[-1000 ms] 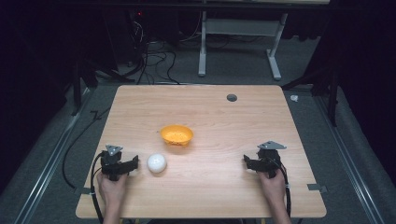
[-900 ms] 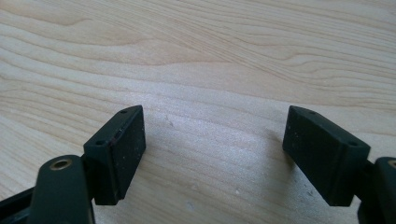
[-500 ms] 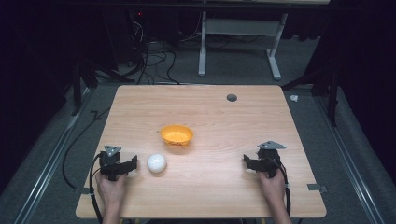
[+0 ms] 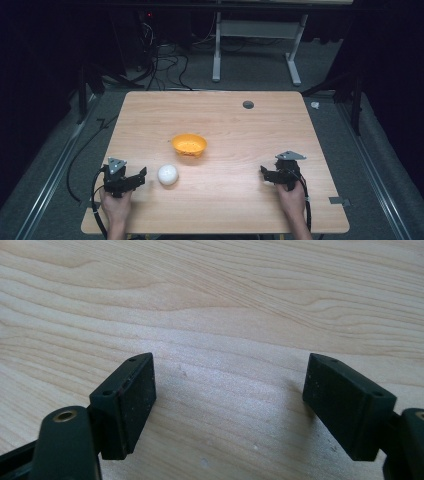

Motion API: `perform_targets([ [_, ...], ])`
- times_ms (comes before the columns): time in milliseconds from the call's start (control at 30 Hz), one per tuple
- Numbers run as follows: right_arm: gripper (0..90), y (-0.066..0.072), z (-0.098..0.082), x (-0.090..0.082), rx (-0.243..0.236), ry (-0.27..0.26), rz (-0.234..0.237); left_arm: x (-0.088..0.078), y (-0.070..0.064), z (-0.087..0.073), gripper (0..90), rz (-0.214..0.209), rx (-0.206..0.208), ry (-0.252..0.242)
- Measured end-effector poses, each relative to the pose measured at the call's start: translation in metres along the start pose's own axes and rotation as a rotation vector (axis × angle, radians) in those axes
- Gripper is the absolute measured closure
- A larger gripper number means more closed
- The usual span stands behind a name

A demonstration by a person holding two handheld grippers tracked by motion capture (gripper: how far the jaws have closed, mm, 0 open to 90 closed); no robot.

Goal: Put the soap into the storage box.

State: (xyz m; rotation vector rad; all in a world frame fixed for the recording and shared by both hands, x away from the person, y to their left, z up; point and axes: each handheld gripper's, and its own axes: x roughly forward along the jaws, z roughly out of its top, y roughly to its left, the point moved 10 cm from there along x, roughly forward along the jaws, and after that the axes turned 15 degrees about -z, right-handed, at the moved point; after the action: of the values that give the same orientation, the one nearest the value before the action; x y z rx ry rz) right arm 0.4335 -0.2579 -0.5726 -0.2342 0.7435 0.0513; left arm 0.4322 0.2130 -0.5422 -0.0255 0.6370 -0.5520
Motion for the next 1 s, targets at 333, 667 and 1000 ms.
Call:
perform_targets([
  [333, 22.1, 0.000, 0.000, 0.000, 0.001, 0.000, 0.000, -0.004, -0.032, 0.008, 15.9, -0.095, 0.052, -0.015],
  [667, 22.1, 0.000, 0.000, 0.000, 0.001, -0.001, -0.001, 0.000, -0.050, 0.005, 15.7, -0.149, 0.064, -0.004],
  [1000, 22.1, 0.000, 0.000, 0.000, 0.001, -0.001, -0.001, 0.011, -0.069, 0.001, 15.3, -0.203, 0.080, 0.028],
])
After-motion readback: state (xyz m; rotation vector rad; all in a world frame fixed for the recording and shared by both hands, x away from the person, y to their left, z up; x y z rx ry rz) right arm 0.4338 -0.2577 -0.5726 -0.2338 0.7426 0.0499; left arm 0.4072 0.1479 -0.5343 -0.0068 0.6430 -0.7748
